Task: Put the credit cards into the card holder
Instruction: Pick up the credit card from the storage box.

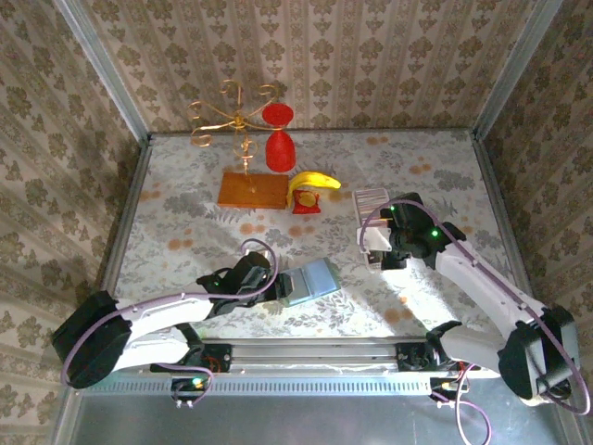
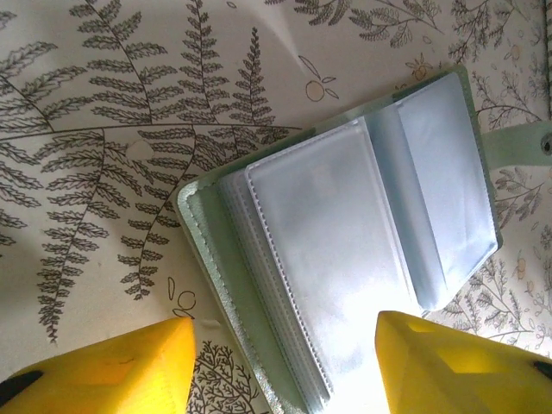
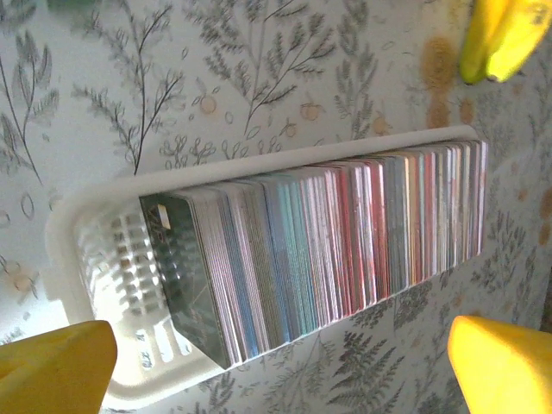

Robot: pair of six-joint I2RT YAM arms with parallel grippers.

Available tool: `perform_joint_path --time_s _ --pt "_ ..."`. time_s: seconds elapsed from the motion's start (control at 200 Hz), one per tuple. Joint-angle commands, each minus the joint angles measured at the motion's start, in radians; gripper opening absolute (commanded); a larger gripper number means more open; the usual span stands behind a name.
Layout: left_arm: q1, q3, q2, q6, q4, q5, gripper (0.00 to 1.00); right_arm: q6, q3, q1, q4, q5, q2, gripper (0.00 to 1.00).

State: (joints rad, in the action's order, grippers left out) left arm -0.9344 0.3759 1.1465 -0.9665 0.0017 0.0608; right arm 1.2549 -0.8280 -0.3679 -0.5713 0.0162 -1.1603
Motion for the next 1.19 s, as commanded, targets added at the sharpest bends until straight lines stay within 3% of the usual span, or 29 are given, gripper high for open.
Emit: perform_joint_path --time_s 0.0,0.275,0.575,0.65,0.875,1.025,1.19 --pt "0.000 0.029 0.013 0.025 -0.002 0.025 0.59 0.185 0.010 0.004 0.062 -0.002 -0.051 1.00" --pt "-0.016 0.038 0.054 0.027 0.021 0.033 0.61 0.239 0.047 0.011 0.201 0.043 -0.159 0.99" --pt "-0.043 0.061 0.096 0.039 0.027 0.045 0.59 0.247 0.040 0.011 0.193 0.046 -0.221 1.00" --pt "-0.052 0.071 0.103 0.050 0.018 0.050 0.57 0.224 0.025 0.011 0.198 0.046 -0.254 0.94" --pt "-0.060 0.070 0.127 0.055 0.007 0.036 0.55 0.248 0.013 0.008 0.162 0.072 -0.279 0.91" --pt "-0.058 0.074 0.127 0.075 -0.047 -0.001 0.55 0.250 0.019 0.009 0.166 0.076 -0.250 0.76" --pt "-0.038 0.070 0.127 0.093 -0.096 -0.017 0.52 0.253 0.022 0.008 0.156 0.077 -0.208 0.69"
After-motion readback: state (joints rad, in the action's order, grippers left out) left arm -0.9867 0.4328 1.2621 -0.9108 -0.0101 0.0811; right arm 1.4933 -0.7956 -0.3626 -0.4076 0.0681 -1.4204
